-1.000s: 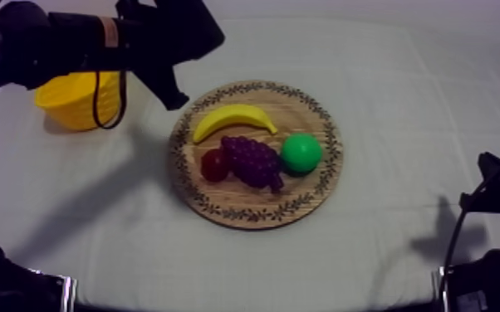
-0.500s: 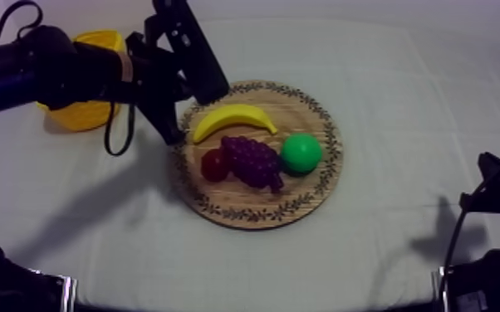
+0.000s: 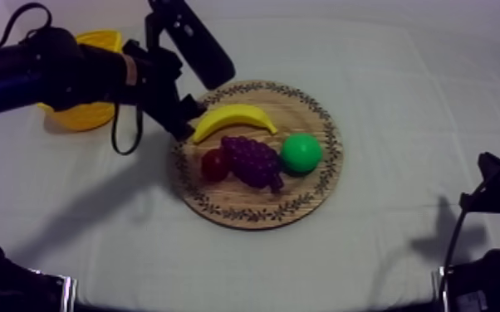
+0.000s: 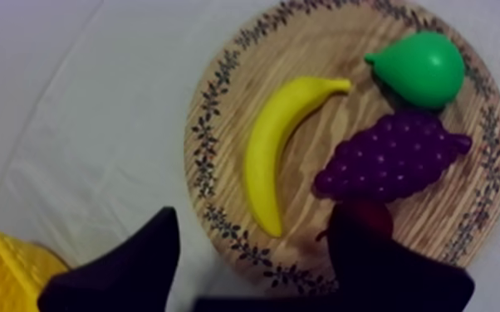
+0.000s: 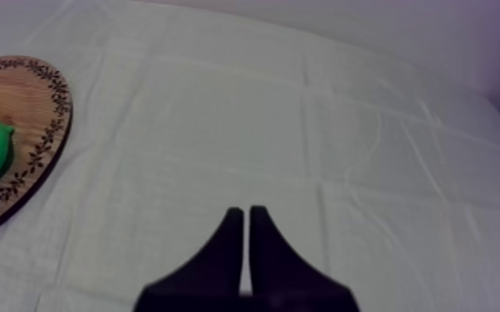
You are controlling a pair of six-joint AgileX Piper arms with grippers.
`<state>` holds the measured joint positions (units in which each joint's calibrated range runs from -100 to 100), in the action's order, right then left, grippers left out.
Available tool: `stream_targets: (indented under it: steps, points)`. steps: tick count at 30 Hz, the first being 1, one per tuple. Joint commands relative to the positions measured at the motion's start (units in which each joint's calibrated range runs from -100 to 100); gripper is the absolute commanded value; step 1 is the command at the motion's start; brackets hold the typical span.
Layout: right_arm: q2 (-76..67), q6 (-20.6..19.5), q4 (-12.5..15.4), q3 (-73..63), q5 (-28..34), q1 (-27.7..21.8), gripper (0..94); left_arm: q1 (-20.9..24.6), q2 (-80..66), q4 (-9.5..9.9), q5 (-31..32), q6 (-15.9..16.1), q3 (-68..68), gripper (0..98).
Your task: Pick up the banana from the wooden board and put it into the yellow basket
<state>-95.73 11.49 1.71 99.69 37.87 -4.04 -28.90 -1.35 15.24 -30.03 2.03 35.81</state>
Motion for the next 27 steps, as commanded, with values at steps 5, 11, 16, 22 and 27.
stream_targets:
  steps: [5, 11, 16, 22, 27]
  points:
    - [0.0, 0.0, 0.0, 0.0, 0.0, 0.0, 0.3, -0.4, 1.1, -0.04, 0.0, 0.1, -1.0, 67.2]
    - [0.0, 0.0, 0.0, 0.0, 0.0, 0.0, 0.3, 0.0, 4.3, -0.21, 0.9, 0.5, -1.6, 64.3]
    - [0.0, 0.0, 0.0, 0.0, 0.0, 0.0, 0.3, 0.6, 8.7, -0.97, 0.9, 1.5, -4.0, 62.4]
    - [0.0, 0.0, 0.0, 0.0, 0.0, 0.0, 0.3, 1.2, 14.7, -3.07, -0.6, 3.8, -8.0, 61.7]
    - [0.0, 0.0, 0.0, 0.0, 0.0, 0.0, 0.3, 1.2, 19.6, -4.50, -3.3, 5.1, -12.4, 61.1]
